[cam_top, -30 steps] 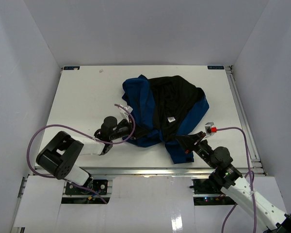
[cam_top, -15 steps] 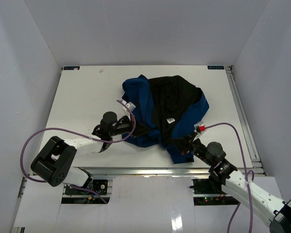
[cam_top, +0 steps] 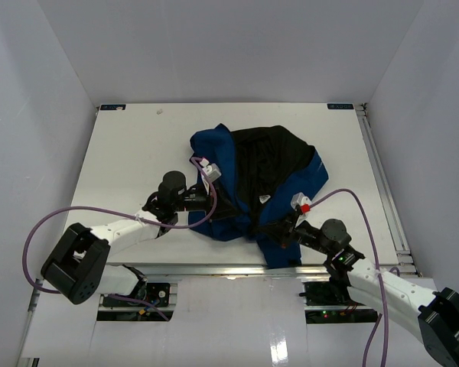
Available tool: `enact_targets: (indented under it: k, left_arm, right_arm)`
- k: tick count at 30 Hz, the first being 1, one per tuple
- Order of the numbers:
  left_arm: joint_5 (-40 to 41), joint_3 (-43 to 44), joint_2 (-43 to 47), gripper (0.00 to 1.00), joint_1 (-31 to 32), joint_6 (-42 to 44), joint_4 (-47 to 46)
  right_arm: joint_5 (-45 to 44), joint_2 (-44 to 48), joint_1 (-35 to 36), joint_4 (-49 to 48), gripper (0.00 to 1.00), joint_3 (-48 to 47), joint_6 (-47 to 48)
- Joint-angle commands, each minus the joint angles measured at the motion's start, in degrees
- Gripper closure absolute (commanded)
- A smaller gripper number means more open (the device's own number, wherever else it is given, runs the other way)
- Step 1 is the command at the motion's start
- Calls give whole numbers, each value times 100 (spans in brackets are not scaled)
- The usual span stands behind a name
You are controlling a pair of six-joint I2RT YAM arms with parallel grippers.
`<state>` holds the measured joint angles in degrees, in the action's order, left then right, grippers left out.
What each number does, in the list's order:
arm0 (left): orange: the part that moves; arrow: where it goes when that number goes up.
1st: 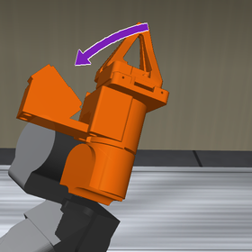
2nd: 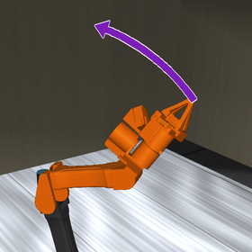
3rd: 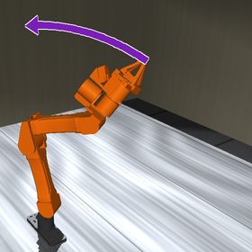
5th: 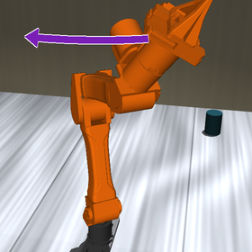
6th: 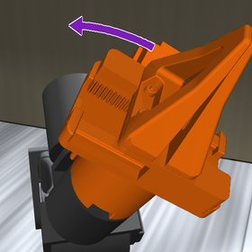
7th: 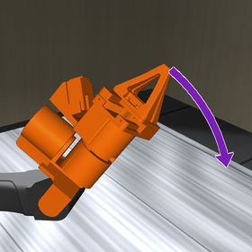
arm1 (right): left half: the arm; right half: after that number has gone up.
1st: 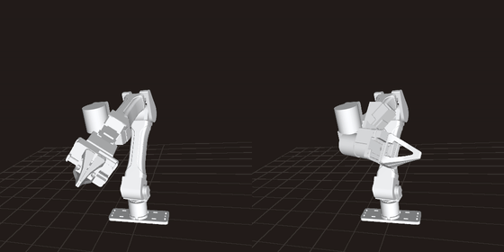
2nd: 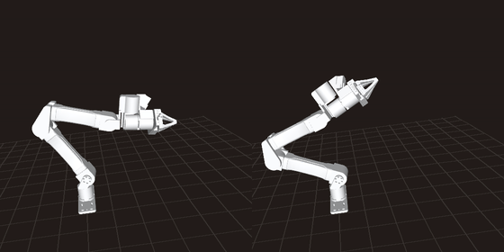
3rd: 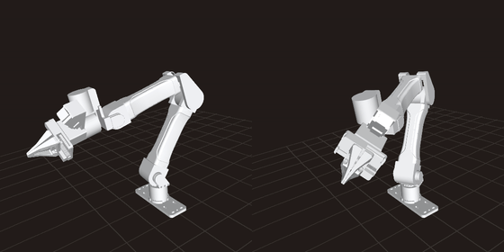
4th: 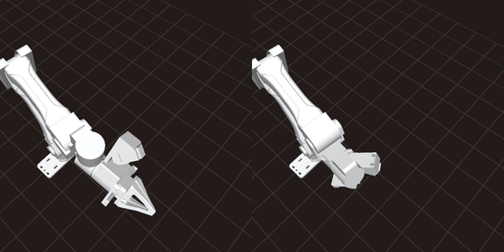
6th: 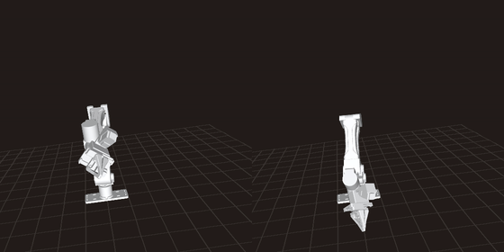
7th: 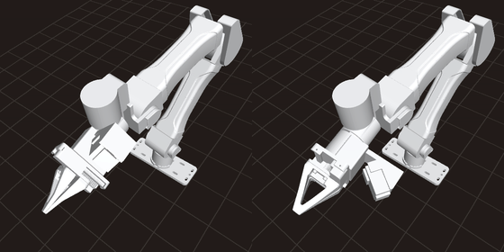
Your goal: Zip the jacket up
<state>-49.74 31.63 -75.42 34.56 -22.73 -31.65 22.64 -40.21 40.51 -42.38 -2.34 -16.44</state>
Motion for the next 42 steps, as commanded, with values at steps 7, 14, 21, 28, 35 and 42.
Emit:
enact_targets:
  k: [7,14,21,28,35,42]
  left_arm:
    - [-707,-25,259,100,221,437,20]
    - [-851,-102,319,100,227,489,-72]
    - [-879,-138,360,100,227,480,-130]
    - [-897,-175,396,100,227,480,-149]
    - [-942,-171,387,100,227,436,-197]
    - [-1083,-201,396,100,227,382,-294]
  right_arm:
    - [784,-190,18,-658,92,-640,457]
    - [1192,-536,24,-543,92,-985,380]
    - [1311,-654,18,-517,92,-1058,293]
    - [1310,-675,18,-421,92,-1058,270]
    - [1368,-788,22,-521,92,-1049,143]
    - [1383,-808,18,-520,92,-1075,115]
